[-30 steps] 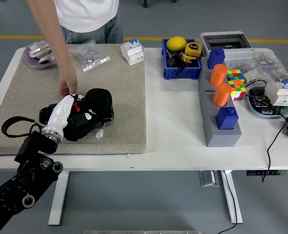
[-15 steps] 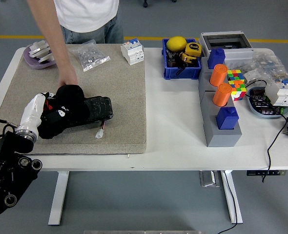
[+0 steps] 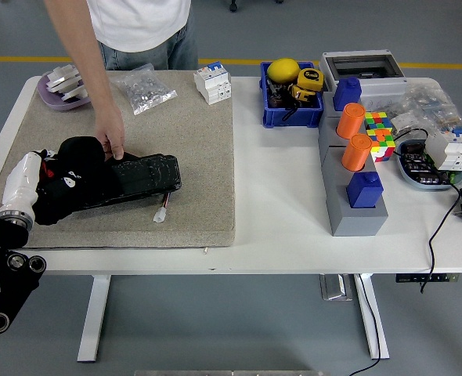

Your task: Pick the rag up,wipe the panel,place it on the desk

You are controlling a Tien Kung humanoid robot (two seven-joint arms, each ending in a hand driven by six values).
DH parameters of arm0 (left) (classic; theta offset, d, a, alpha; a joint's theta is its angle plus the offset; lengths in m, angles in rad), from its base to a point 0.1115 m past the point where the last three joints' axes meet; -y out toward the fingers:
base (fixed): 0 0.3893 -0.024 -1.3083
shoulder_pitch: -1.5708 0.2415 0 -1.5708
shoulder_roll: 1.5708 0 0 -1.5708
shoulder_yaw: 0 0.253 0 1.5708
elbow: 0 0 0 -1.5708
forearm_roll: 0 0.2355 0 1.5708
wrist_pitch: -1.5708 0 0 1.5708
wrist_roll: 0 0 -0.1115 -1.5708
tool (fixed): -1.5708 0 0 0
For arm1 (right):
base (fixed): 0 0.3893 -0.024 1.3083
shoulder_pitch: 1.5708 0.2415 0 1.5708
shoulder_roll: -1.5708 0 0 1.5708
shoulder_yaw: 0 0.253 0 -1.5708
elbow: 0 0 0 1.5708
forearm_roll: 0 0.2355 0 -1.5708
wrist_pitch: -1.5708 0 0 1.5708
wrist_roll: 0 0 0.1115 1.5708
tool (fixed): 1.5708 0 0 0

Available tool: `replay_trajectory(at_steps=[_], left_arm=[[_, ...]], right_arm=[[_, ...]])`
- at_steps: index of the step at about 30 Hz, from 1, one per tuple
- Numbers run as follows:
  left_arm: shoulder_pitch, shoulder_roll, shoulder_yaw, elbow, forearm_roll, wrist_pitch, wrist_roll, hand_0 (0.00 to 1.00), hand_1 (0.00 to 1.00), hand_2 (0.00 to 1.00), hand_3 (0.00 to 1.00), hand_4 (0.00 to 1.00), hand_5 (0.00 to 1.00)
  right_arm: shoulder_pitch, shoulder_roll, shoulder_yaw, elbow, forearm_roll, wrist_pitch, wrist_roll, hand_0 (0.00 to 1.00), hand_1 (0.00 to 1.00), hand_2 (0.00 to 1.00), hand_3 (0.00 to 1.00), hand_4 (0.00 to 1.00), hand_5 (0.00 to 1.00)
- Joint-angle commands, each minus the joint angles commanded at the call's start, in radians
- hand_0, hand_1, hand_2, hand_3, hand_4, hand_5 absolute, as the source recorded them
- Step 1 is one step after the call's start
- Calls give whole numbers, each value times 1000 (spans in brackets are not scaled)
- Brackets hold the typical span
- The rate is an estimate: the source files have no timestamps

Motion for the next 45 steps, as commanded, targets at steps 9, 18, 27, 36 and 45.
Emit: replay_trajectory(at_steps=[9, 18, 27, 36, 45], left_arm=[[-19, -19, 23, 8, -13, 7, 0, 211, 190, 570, 523, 149, 2], [-75, -68, 120, 25, -38, 5, -1, 213, 191, 569, 524, 150, 2], [-114, -83, 243, 36, -60, 7, 1, 215, 193, 569, 528, 155, 2], [-161, -113, 321, 34, -71, 7, 8, 215, 192, 567, 527, 154, 2], [-178, -124, 338, 23, -70, 8, 15, 215, 192, 566, 526, 151, 2]], right_arm=[[-1, 0, -2, 0, 1, 1, -1, 744, 284, 651, 620, 998, 573], [3, -2, -5, 0, 1, -1, 0, 746, 284, 651, 621, 998, 574], [3, -3, -16, -1, 8, 2, -1, 743, 284, 651, 620, 998, 575], [7, -6, -23, 0, 9, 1, 0, 743, 284, 651, 621, 998, 574], [8, -4, -28, 0, 11, 1, 1, 744, 284, 651, 621, 998, 574]])
